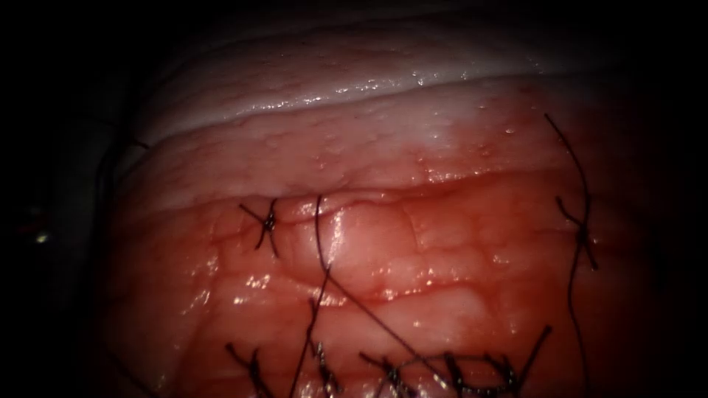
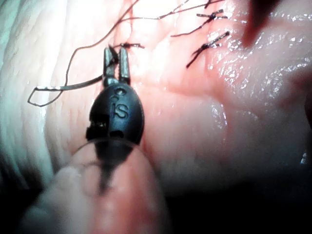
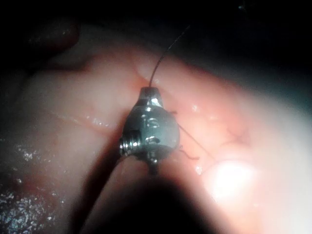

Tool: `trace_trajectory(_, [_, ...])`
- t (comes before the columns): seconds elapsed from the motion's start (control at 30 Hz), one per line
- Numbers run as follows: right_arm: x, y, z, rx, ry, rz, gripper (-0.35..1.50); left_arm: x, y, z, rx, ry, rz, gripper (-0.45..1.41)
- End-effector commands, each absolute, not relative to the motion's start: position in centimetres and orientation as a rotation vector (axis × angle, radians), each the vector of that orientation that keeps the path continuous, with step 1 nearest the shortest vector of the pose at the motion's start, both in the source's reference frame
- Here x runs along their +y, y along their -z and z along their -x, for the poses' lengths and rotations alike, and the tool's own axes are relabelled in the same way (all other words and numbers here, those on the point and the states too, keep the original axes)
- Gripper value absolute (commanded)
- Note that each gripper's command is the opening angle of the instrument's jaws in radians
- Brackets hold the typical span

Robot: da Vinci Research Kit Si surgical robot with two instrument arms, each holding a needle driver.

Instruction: Wound Closure

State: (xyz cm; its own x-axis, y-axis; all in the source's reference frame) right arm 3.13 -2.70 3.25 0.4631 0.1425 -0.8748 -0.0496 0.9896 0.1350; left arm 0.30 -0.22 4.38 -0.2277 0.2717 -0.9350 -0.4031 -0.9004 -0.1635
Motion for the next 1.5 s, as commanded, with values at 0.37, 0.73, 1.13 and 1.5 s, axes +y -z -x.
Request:
trace_trajectory(0.37, [-2.1, -4.0, -2.76, 1.141, -0.104, 0.107, 1.31, -0.2, -4.4, -0.43, 0.163, -2.184, 1.574, -0.45])
trace_trajectory(0.73, [-1.7, -4.5, -2.69, 1.076, -0.116, 0.158, 1.35, -0.2, -4.5, -0.42, 0.162, -2.180, 1.566, -0.45])
trace_trajectory(1.13, [-1.7, -4.8, -2.68, 1.060, -0.134, 0.128, -0.35, -0.2, -4.5, -0.40, 0.163, -2.183, 1.564, -0.45])
trace_trajectory(1.5, [-2.0, -4.1, -2.61, 1.083, -0.192, 0.029, -0.35, -0.2, -4.5, -0.37, 0.162, -2.188, 1.560, -0.45])
